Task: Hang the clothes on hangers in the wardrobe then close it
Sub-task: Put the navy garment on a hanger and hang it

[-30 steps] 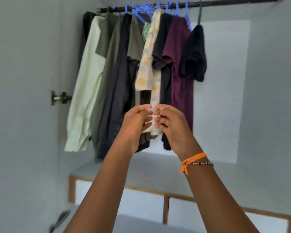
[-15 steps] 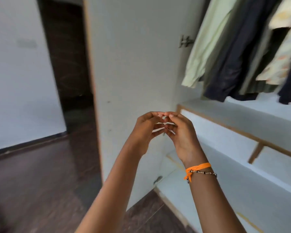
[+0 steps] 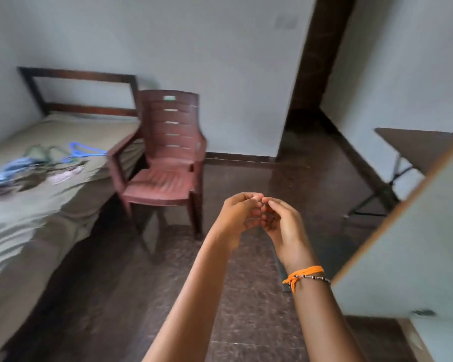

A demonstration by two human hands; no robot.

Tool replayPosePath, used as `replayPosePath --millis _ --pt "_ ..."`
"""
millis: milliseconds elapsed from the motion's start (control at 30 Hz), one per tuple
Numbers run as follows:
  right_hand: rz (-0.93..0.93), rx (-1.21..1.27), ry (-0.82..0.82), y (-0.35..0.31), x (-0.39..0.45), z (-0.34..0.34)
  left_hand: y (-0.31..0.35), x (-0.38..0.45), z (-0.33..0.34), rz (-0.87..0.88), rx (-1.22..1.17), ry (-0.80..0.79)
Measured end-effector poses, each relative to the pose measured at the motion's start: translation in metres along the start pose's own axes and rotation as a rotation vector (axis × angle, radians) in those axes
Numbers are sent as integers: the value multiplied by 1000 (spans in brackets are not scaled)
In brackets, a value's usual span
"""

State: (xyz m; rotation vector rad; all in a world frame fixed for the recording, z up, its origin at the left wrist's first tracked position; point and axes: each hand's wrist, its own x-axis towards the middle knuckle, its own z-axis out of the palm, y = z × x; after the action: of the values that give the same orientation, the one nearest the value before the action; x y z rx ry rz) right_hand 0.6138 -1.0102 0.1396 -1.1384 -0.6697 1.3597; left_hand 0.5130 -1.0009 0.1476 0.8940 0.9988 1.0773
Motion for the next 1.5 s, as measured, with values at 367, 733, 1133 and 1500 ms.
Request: replayPosePath --millis 367,733,1133,1500 --pt "275 -111 -327 155 57 262 27 10 -277 -7 -131 503" --pt "442 -272 -607 235 185 482 92 107 -495 -12 -136 838" --pt "616 -392 -669 305 336 645 137 245 -674 -100 -255 975" --pt "656 -578 -672 418 458 851 184 369 -909 -232 -228 1017"
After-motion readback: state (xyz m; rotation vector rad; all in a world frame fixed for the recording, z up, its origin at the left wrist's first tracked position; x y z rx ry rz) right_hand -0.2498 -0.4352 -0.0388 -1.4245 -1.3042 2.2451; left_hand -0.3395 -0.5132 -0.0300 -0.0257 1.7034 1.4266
